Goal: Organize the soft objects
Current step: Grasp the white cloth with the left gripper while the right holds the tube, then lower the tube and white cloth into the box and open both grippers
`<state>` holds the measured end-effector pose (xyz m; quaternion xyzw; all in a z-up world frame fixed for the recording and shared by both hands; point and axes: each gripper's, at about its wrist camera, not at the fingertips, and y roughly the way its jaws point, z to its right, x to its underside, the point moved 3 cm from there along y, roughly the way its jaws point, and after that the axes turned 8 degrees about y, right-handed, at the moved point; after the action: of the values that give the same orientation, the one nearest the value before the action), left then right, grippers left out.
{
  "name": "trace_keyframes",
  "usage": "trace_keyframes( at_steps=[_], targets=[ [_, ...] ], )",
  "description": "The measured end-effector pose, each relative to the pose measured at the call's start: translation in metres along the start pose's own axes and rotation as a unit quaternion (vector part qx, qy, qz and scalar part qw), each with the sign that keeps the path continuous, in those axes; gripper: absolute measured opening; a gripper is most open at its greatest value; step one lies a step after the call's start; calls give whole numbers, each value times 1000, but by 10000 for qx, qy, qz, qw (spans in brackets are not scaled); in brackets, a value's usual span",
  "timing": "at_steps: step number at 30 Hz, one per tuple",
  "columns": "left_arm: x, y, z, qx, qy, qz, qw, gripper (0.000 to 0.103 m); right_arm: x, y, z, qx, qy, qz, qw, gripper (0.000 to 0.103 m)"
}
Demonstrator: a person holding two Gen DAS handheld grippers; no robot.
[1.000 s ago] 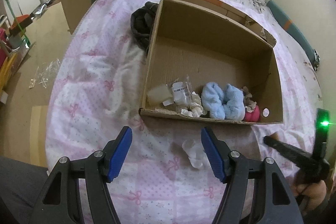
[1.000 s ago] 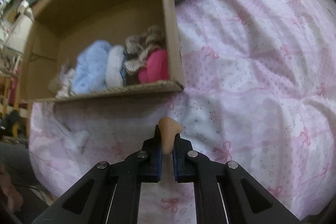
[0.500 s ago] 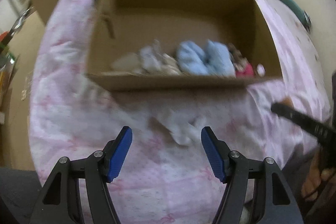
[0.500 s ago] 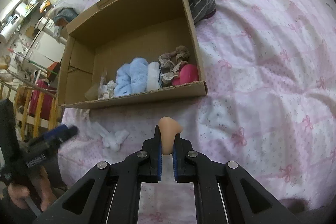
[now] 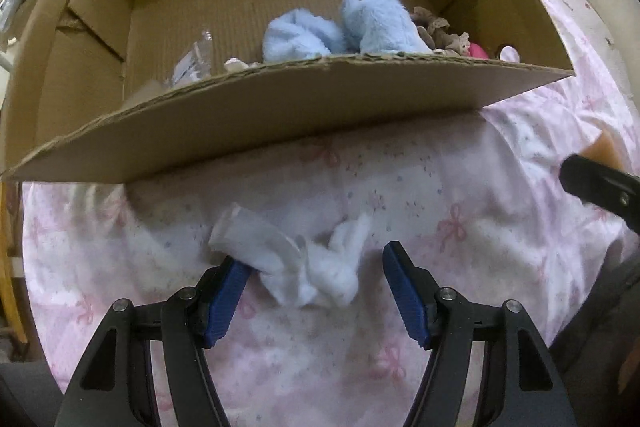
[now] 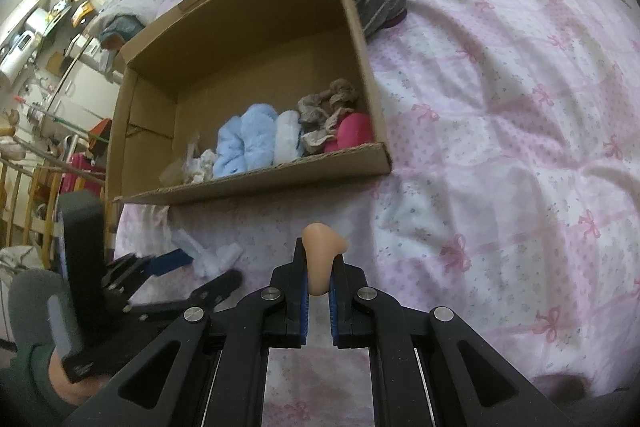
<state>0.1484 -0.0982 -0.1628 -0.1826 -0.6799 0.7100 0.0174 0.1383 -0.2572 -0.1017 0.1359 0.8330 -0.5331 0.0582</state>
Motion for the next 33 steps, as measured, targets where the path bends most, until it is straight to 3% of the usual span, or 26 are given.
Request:
trace_keyframes(
  at_steps=[3, 6, 10, 16, 25, 29, 33],
  targets=[
    [-2, 3, -5, -15, -32, 47, 10000, 35, 3, 1, -5, -19, -88, -20, 10000, 10],
    [-3, 0, -9, 132, -47, 119, 9998, 25, 4, 3, -7, -14, -114, -39, 9999, 10],
    [-1, -11, -15, -94, 107, 217, 9997, 23, 4, 4, -8, -15, -112, -43, 9999, 10],
    [12, -30, -41, -281, -296, 181, 9990, 23, 6, 8, -15, 14, -234, -122, 9997, 10],
    [39, -71, -67, -651, -850, 474, 9931, 23, 17, 10, -29, -127, -447, -283, 9985, 10],
    [50, -111, -75, -753, -935, 963, 9881, 24, 23, 0, -45, -390, -658, -153, 9970, 10],
    [30, -146, -54, -908, -905, 1431, 9814, 24, 17, -24, -60, -825, -809, 275, 9929, 10]
  ],
)
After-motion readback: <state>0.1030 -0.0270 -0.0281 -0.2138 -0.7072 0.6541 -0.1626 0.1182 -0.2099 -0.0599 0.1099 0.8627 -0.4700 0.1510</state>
